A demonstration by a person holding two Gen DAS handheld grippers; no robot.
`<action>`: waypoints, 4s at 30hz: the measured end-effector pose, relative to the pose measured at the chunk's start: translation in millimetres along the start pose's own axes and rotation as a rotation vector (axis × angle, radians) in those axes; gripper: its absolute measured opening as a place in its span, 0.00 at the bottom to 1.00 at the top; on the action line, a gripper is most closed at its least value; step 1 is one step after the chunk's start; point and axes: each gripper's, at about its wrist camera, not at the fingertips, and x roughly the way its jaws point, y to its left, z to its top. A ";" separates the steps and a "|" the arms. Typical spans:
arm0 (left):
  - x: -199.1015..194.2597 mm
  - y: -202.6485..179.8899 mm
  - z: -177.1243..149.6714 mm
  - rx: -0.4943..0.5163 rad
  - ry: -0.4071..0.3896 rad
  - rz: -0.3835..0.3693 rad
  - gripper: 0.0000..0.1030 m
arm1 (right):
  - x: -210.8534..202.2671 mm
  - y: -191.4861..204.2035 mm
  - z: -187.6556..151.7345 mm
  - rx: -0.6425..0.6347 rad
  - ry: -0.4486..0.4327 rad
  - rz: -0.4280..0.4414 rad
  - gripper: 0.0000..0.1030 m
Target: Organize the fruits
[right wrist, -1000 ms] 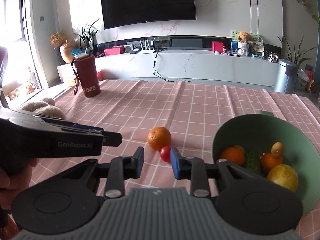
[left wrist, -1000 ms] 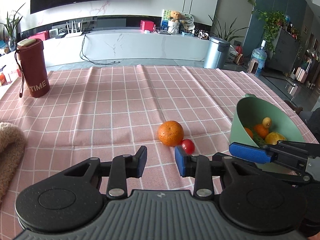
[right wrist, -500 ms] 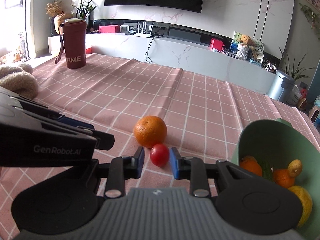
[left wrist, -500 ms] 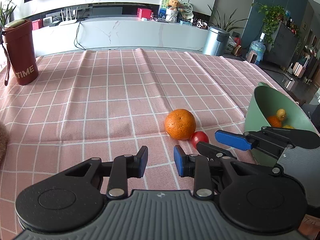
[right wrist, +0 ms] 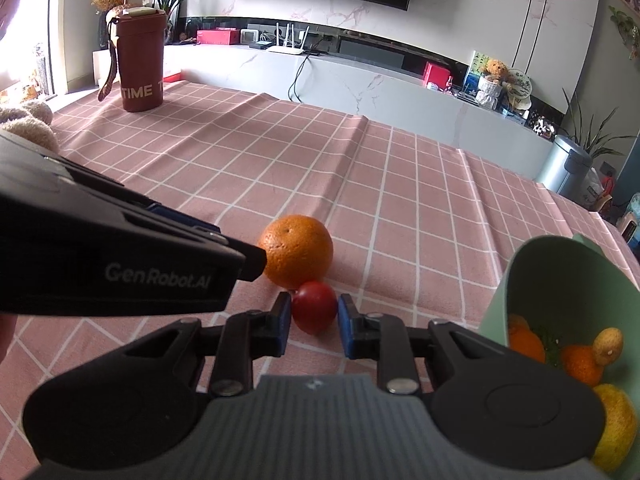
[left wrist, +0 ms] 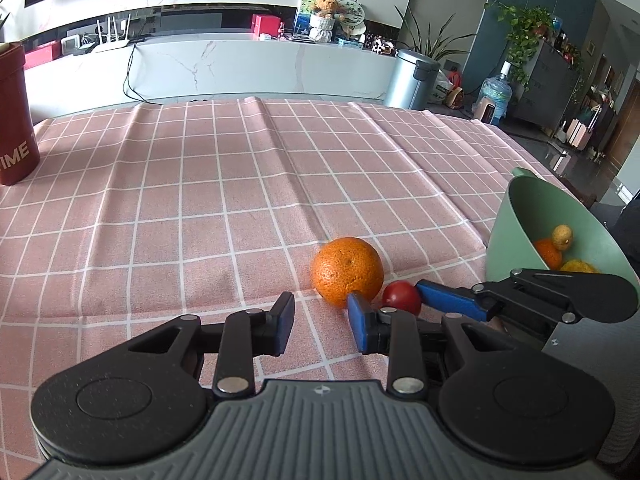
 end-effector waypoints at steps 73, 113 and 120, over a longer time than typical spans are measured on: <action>20.4 -196.4 36.7 0.257 0.159 -0.141 0.48 | -111.0 -240.9 -24.6 0.217 0.126 0.164 0.20; 4.9 -191.7 50.8 0.315 0.107 -0.114 0.60 | -73.7 -234.4 -5.3 0.095 0.170 0.166 0.35; -48.6 -175.0 53.0 0.244 0.002 -0.017 0.60 | -110.6 -214.3 14.8 0.120 0.090 0.162 0.54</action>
